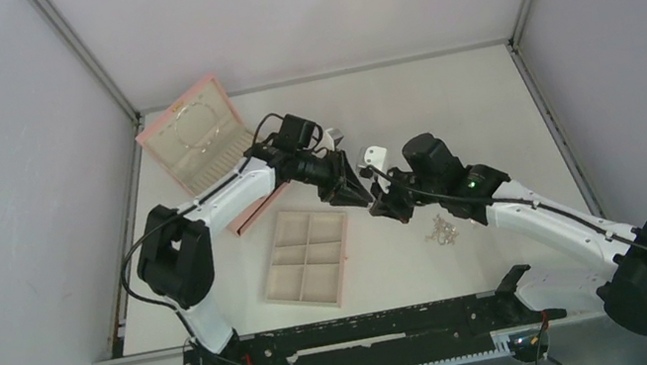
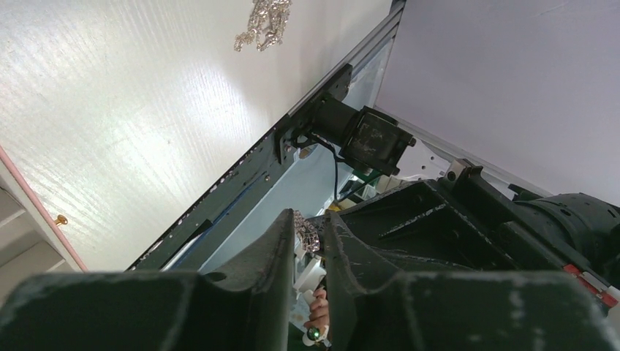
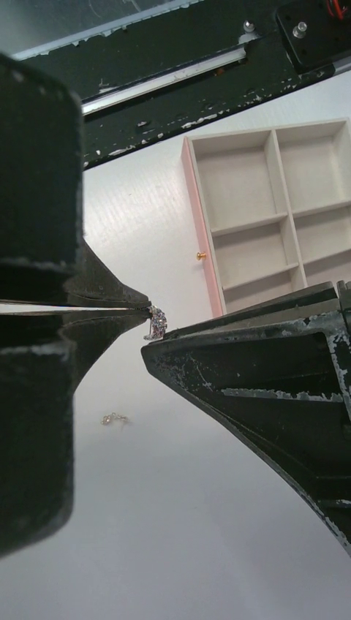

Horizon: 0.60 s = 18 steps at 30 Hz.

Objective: Organize the mixed jewelry
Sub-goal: Pick up the jewelry from the center of the board.

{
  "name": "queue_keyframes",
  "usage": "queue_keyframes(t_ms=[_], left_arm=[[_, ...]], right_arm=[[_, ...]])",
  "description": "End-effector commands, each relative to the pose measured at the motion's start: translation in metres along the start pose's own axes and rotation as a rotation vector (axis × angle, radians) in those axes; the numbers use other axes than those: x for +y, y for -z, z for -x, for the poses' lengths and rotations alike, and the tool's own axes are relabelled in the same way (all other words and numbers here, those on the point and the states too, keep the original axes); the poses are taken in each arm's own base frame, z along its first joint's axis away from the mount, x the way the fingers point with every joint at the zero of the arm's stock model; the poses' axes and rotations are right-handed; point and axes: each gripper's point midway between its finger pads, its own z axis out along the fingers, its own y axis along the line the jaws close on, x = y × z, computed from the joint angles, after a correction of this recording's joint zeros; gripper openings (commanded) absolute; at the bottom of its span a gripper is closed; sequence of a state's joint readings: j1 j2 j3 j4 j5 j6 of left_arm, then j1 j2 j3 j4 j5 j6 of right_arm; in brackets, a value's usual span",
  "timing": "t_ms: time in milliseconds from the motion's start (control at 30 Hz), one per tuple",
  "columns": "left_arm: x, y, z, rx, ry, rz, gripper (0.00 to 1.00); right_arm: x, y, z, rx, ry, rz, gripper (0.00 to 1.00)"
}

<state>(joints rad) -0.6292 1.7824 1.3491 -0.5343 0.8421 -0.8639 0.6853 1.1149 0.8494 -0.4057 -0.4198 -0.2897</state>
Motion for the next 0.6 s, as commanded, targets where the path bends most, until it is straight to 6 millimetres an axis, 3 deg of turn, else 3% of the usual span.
queue_keyframes(t_ms=[0, 133, 400, 567], left_arm=[[-0.0163, 0.0023, 0.0005, 0.007, -0.052, -0.038, 0.24], [-0.0156, 0.0016, -0.0018, 0.015, -0.053, -0.037, 0.19], [-0.0129, -0.0013, -0.0065, 0.041, -0.056, -0.029, 0.24], [-0.0147, -0.0011, -0.0062, 0.040, -0.057, -0.033, 0.16]], right_arm=[[0.0009, -0.0017, 0.0139, -0.045, 0.048, 0.001, 0.00], [0.0013, -0.0019, 0.0134, -0.044, 0.047, 0.002, 0.00], [0.0014, -0.0013, 0.0139, -0.045, 0.047, -0.001, 0.00], [0.0002, -0.0017, 0.0134, -0.043, 0.046, -0.007, 0.00]])
